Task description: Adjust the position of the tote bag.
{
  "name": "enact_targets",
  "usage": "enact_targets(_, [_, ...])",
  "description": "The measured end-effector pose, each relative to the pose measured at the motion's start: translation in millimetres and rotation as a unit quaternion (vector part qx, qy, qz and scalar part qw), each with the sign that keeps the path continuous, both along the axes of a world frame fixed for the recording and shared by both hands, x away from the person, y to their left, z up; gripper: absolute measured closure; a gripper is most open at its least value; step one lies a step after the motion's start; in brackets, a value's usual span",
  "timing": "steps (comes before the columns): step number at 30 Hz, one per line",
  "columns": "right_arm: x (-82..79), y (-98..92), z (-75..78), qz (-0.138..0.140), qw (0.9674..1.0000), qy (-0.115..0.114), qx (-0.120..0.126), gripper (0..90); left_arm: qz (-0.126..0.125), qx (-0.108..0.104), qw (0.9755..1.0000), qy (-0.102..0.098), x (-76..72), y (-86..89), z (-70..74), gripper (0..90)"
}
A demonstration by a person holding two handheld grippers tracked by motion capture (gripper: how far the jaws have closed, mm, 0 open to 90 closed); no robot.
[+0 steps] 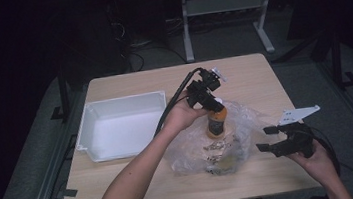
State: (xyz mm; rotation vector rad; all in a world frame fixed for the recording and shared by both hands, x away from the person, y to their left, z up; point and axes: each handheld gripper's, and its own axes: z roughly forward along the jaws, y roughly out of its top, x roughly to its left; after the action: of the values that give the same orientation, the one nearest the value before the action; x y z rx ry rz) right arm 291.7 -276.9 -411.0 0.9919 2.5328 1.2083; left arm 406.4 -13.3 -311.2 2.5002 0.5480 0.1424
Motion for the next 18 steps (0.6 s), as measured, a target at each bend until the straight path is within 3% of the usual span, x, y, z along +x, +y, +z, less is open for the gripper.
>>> enact_targets(10, [0.4, 0.4, 0.6, -0.003, 1.0000, -0.005, 0.000, 27.1, -0.002, -0.001, 1.0000, -0.008, -3.2, 2.0, 12.0, 59.4])
enact_targets(18, [-0.5, 1.0, 1.1, -0.004, 1.0000, -0.005, 0.001, 27.3, -0.010, -0.006, 0.9997, -0.020, -9.6, 4.6, 33.1, 59.4])
